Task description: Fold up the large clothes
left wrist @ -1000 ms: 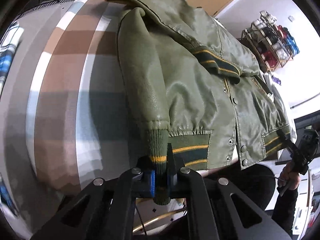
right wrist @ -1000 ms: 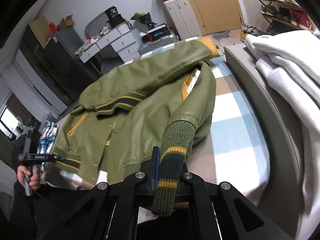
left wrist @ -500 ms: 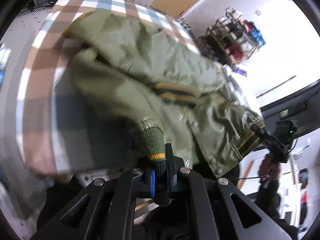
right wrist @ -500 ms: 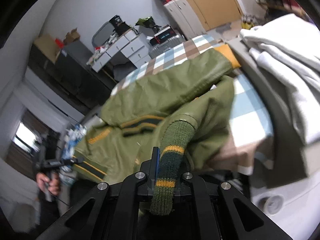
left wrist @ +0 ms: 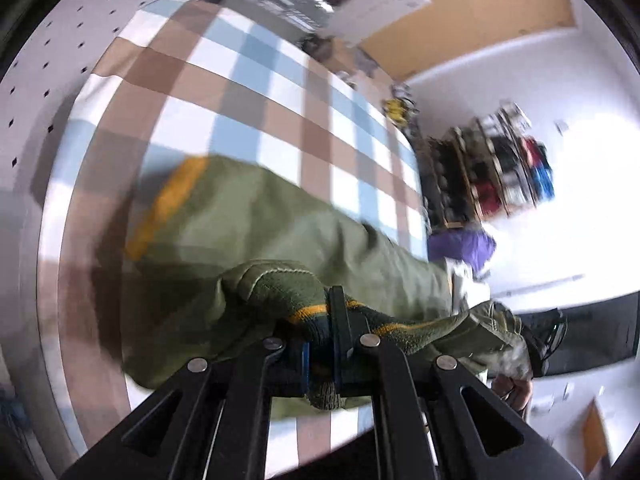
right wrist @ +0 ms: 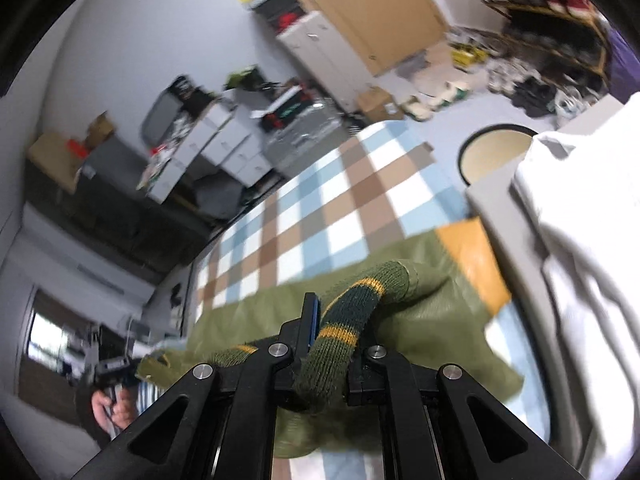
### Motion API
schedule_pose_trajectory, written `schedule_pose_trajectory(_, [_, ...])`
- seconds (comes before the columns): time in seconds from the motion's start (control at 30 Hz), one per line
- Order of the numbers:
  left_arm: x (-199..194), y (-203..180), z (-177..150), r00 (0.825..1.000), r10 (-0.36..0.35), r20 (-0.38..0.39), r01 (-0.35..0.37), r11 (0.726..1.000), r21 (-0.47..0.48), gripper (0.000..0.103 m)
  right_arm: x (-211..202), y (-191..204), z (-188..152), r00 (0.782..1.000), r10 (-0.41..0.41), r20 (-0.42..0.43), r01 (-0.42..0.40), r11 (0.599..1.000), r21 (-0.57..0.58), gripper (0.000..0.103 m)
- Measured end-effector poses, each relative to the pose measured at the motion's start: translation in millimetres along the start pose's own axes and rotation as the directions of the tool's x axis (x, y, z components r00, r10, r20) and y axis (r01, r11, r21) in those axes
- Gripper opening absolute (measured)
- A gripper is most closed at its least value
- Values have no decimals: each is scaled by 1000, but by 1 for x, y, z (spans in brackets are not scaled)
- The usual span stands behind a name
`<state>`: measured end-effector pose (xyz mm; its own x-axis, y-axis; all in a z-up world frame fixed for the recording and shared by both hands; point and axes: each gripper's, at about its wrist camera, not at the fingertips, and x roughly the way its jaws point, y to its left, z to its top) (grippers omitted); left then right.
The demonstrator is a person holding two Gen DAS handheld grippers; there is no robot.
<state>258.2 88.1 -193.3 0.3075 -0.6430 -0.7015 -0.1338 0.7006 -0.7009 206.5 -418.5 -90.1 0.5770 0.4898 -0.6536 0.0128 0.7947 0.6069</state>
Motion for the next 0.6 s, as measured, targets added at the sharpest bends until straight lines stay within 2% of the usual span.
schedule_pose_trajectory(0.1, [16,21,18,1000,11,-10,-11,998,-68,4,30,-21,25,998,-63,-21,63,998,31,8])
schedule_pose_trajectory(0.17, [32,37,25,999,-8,-41,3,995,-103,6,57,-45,32,992,-93,-82,100,991,84,9])
schedule_pose_trajectory(0.27, [29,45,24,996,-54,-75,44,991,-124,6,91,-75,28,978,-121,-168,140,985,103,9])
schedule_pose_trajectory(0.33, [23,38,24,995,-46,-89,38,996,-87,8,98,-82,24,978,-105,-180,121,989,82,9])
schedule_pose_trajectory(0.4, [14,25,16,995,-12,-99,11,1000,-16,14,95,-85,22,980,-69,-187,83,994,66,11])
schedule_pose_trajectory(0.43, [8,21,15,996,7,-89,-6,1000,15,27,93,-84,23,978,-59,-198,71,996,56,12])
schedule_pose_trajectory(0.47, [1,16,10,997,32,-66,-29,998,49,55,89,-83,23,977,-51,-205,61,997,42,15])
schedule_pose_trajectory(0.53, [-15,11,0,998,55,-6,-54,994,93,82,73,-79,21,981,-61,-184,61,998,-4,31])
schedule_pose_trajectory(0.57, [-21,12,-4,998,62,9,-63,992,107,82,64,-77,20,984,-59,-169,56,998,-23,43])
schedule_pose_trajectory(0.6, [-25,12,-10,996,84,24,-86,988,127,82,55,-75,20,987,-63,-145,56,997,-45,65])
